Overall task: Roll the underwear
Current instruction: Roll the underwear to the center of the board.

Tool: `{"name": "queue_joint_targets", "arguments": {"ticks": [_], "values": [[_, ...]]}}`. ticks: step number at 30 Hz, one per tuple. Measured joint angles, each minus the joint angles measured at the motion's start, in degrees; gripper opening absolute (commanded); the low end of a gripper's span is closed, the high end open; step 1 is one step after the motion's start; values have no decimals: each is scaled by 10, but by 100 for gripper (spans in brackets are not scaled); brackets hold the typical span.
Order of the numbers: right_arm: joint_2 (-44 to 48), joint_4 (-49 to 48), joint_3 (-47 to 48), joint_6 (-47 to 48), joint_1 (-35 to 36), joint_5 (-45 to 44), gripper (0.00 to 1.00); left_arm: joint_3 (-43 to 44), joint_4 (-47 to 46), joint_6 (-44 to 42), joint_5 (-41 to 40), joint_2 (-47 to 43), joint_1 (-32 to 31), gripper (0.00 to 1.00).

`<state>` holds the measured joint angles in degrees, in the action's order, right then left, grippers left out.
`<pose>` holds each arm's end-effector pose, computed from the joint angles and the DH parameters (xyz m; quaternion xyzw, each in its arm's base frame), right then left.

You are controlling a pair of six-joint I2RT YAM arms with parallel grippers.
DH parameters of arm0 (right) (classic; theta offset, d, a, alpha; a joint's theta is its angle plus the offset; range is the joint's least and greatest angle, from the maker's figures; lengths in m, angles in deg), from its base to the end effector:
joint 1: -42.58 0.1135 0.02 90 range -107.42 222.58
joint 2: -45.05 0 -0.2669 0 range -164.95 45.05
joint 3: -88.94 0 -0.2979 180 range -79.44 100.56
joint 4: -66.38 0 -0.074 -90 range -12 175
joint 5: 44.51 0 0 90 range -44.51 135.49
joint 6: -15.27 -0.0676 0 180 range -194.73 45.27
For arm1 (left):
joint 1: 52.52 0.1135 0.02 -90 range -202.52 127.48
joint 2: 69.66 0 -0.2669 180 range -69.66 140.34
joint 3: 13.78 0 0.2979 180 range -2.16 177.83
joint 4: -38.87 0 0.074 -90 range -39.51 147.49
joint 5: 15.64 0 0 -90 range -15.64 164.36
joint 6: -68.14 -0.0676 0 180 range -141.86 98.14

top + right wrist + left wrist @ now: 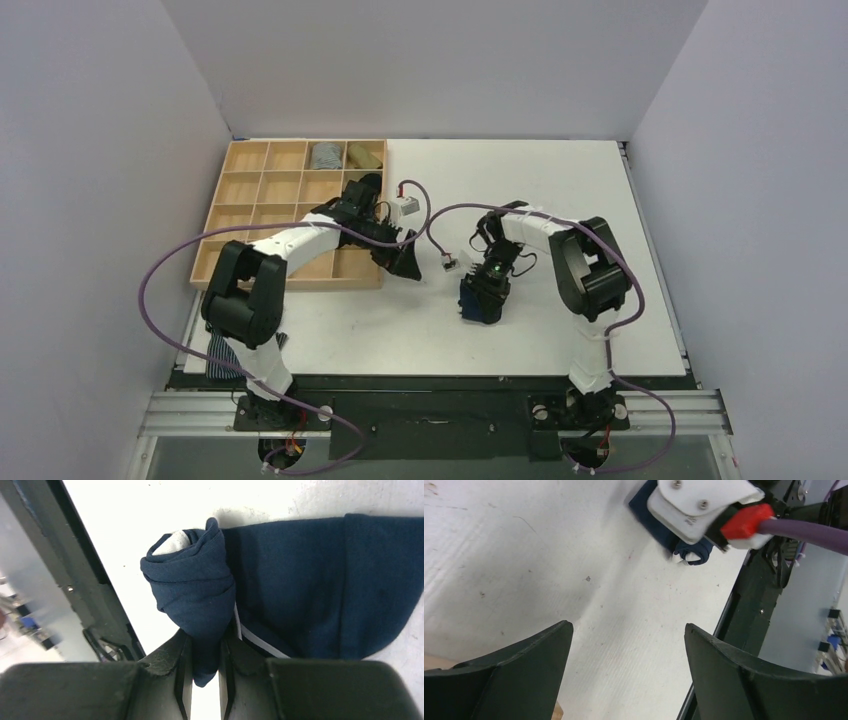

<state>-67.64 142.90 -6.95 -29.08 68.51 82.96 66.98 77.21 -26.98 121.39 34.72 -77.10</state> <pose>0.2980 0.1906 0.0940 0.5148 -0.7862 -0.3350 0.0681 0.3574 -0.2179 0.1467 0.3214 0.8352 -0.4191 0.1535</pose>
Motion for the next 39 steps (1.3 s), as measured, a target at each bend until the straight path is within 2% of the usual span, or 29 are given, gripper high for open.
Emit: {"name": "queue_joint_targets", "arguments": {"ticks": [13,16,19,24,28,32,39], "values": [[-166,183,160,70,-55,76,0,-96,-91,-21,-66,-137,-16,82],[-181,201,175,82,-60,80,0,-104,-101,-44,-89,-159,-49,83],[-200,224,193,94,-60,82,0,-104,-109,-87,-126,-170,-113,83],[-223,251,209,103,-60,86,0,-98,-114,-166,-181,-159,-223,83],[-231,263,212,104,-60,89,0,-75,-125,-219,-229,-117,-281,83],[-231,263,212,106,-60,89,0,-57,-136,-252,-263,-66,-313,83],[-231,264,213,106,-60,88,0,-41,-139,-272,-286,-24,-322,82]]}}
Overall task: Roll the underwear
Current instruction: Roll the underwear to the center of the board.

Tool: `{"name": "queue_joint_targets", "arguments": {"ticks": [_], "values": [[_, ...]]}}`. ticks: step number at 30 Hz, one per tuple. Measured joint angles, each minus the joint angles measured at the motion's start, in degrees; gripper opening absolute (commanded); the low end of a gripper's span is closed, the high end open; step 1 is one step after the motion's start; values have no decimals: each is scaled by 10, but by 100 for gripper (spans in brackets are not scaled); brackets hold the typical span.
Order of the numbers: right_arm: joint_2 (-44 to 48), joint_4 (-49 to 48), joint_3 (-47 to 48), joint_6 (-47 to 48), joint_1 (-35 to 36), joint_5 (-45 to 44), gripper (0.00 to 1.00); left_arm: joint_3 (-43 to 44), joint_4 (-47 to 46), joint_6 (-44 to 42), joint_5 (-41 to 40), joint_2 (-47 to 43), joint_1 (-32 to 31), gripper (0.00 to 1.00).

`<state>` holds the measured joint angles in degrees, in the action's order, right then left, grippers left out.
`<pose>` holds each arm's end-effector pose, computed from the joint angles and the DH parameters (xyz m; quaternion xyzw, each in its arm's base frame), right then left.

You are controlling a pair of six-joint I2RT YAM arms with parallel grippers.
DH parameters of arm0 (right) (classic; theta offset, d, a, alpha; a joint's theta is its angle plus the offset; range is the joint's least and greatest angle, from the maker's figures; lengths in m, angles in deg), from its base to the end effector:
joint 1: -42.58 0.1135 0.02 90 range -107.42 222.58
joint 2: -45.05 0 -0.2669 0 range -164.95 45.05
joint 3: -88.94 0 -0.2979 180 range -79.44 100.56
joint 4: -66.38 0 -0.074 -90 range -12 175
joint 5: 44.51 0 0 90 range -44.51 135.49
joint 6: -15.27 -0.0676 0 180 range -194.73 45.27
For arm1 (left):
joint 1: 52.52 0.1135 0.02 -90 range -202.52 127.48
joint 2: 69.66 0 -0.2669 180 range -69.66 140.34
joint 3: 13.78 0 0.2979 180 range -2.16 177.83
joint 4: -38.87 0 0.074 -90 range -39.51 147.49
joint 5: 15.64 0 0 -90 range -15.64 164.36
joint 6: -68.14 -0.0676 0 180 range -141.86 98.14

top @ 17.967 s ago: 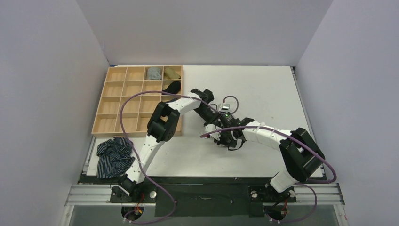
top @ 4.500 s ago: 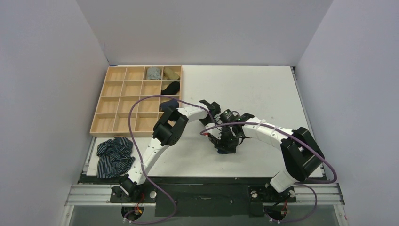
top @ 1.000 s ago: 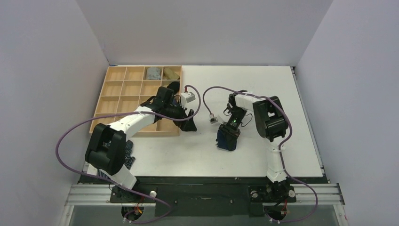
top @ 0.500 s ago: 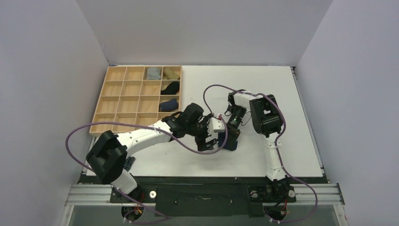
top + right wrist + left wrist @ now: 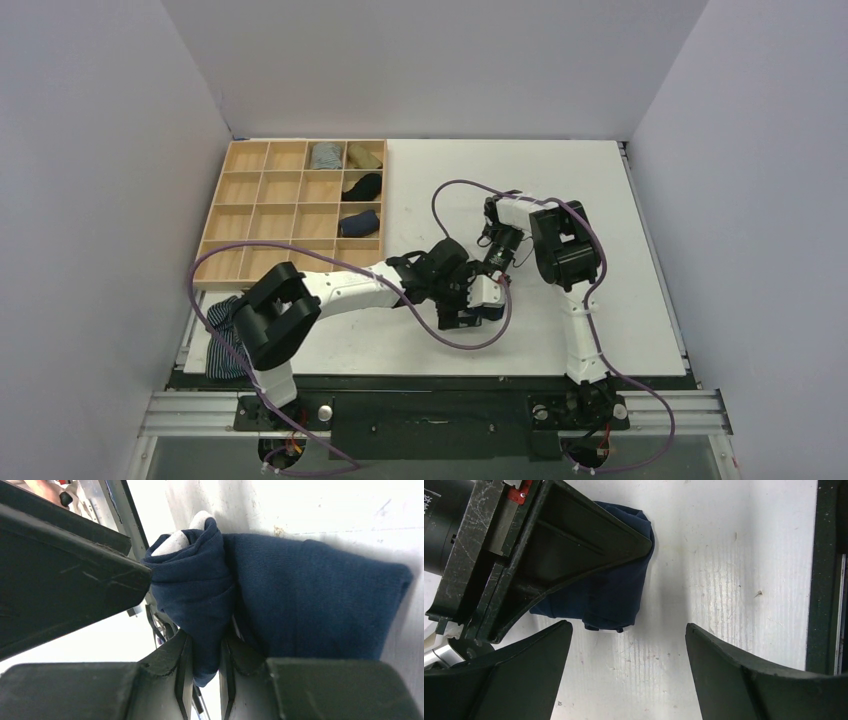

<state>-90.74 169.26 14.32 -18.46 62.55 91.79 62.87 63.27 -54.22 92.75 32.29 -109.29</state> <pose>0.3456 0.1776 0.0610 0.4135 -0.7619 -0.4529 0.2084 0.2200 -0.3747 0.1419 0.6895 0.6216 -0.2185 0.3007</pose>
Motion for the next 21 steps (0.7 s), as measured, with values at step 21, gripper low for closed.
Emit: {"name": "queue_joint_targets", "arguments": {"ticks": [21], "values": [[-1,1,1,0,0,0,0,33,-23,7,3,63,-8,65]]}}
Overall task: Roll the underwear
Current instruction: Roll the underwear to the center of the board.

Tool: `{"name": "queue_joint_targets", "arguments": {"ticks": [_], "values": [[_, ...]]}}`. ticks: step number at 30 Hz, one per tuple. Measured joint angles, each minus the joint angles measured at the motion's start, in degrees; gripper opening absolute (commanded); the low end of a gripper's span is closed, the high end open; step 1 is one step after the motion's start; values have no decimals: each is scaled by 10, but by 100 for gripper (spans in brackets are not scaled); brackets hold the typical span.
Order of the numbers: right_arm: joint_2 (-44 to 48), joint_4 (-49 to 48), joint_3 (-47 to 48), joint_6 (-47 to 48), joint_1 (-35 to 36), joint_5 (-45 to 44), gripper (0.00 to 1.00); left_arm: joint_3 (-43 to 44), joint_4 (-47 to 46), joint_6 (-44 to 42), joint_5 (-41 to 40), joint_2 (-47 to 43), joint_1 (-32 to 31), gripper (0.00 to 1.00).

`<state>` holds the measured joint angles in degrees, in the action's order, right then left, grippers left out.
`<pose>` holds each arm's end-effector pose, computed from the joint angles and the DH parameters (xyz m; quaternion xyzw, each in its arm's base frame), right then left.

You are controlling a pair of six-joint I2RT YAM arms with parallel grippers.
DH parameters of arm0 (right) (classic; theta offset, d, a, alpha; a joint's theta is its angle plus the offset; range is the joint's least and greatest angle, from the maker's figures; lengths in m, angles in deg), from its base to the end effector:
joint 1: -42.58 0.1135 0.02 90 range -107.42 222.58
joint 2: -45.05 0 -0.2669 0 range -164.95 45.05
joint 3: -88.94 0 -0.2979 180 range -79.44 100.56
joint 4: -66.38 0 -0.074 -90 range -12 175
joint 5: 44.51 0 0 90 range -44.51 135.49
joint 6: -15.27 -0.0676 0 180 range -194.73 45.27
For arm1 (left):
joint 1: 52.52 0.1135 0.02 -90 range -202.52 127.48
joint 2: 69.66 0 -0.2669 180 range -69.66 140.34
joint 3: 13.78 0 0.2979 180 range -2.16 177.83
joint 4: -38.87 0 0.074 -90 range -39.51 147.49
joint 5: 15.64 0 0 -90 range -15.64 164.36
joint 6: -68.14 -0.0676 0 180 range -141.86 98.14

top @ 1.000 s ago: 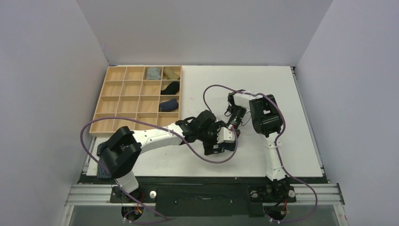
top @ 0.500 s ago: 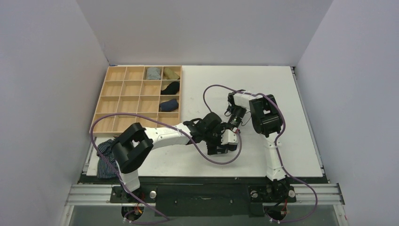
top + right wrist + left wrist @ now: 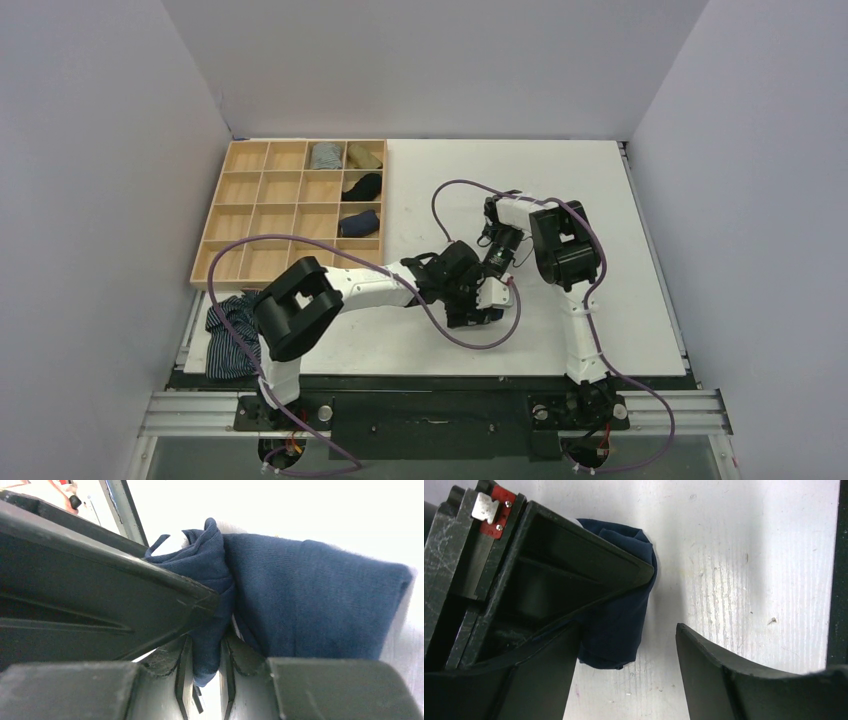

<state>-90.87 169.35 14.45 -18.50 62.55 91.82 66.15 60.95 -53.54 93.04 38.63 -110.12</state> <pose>0.3459 0.1777 0.0607 0.4127 -0.7620 -0.4531 0.2092 0.2249 -0.3948 0.1190 0.6915 0.6221 -0.2237 0.2912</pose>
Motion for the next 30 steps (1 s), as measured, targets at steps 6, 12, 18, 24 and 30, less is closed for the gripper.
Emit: {"name": "queue_joint_targets", "arguments": {"ticks": [6,12,18,24,30], "values": [[-3,3,3,0,0,0,0,10,0,6,1,16,-3,55],[-5,6,4,0,0,0,0,10,-10,10,0,26,-3,34],[-6,9,4,0,0,-5,16,17,-16,12,-2,34,-2,0],[-6,15,5,-4,-1,-7,34,25,-8,9,0,38,-3,0],[-6,23,34,-19,-7,-10,39,25,-6,0,1,38,-3,0]]}}
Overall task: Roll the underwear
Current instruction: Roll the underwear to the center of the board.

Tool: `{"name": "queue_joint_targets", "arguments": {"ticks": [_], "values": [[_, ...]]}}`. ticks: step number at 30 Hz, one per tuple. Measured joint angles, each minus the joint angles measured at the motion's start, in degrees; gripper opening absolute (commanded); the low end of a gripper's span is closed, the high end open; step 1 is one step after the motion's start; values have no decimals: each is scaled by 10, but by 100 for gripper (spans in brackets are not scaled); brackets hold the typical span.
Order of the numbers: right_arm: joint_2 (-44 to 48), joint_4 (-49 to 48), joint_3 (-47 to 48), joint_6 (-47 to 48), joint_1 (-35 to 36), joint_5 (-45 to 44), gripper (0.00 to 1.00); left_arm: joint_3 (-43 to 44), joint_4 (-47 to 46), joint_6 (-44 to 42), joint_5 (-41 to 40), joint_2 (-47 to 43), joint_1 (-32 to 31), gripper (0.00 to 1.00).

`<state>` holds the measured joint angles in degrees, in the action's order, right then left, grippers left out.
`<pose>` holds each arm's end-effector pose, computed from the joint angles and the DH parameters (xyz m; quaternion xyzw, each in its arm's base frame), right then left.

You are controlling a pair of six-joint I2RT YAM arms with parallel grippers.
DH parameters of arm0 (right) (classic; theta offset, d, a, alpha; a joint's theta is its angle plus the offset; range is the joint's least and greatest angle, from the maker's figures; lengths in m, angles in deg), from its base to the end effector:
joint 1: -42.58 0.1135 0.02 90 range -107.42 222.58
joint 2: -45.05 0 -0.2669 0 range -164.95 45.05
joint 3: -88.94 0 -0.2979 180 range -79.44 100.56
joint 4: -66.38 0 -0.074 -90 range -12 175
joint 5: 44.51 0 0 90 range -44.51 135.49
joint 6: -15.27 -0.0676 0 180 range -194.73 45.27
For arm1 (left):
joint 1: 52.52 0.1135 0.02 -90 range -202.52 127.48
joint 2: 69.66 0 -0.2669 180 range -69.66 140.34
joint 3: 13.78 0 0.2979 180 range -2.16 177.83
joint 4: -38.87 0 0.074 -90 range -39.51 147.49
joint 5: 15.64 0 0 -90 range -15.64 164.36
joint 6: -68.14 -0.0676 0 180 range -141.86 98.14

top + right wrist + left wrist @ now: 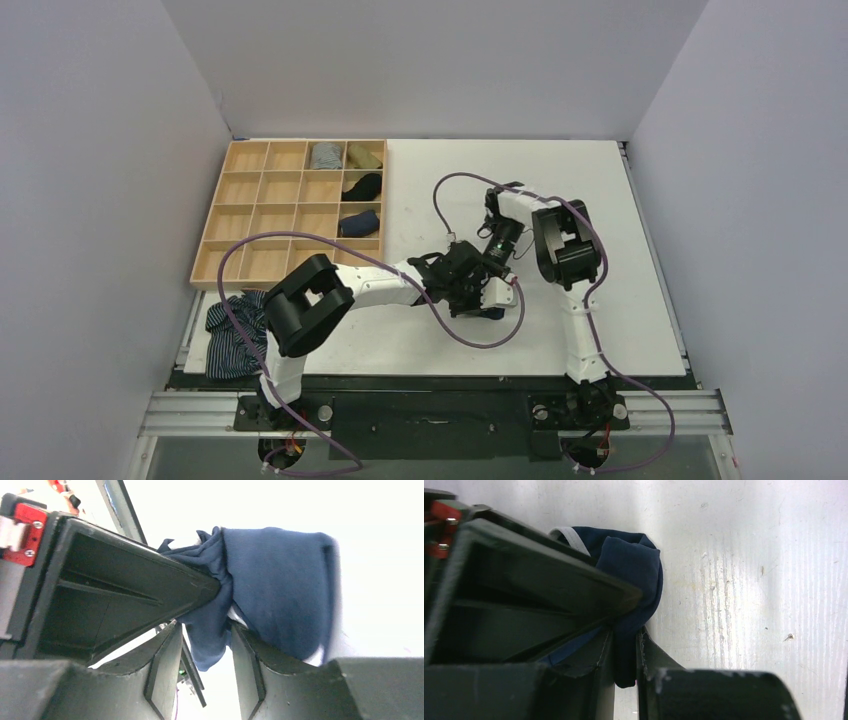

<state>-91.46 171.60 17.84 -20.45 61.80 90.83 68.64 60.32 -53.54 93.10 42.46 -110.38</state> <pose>0.3572 0.1754 0.0700 0.4012 -0.7725 -0.4436 0.2132 0.2294 -0.4060 0.1057 0.6938 0.6225 -0.2239 0.2848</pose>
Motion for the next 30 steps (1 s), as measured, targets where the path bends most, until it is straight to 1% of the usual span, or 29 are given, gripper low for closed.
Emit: {"name": "queue_joint_targets", "arguments": {"ticks": [3,5,10,17,20,24,30], "values": [[0,-2,31,-12,-10,-3,44,0,0,-3,1,0,0,0],[0,-8,51,-19,-19,-6,45,0,1,-4,1,0,0,0],[0,-16,84,-37,-50,-12,45,0,1,-5,1,0,0,0],[20,-36,86,-42,-104,-21,46,7,6,7,20,5,6,0],[62,-43,67,-39,-138,-14,46,37,34,22,47,23,19,0],[137,-49,19,-36,-190,5,46,104,89,53,96,63,40,0],[233,-83,-75,-35,-259,23,46,205,174,118,200,135,83,0]]}}
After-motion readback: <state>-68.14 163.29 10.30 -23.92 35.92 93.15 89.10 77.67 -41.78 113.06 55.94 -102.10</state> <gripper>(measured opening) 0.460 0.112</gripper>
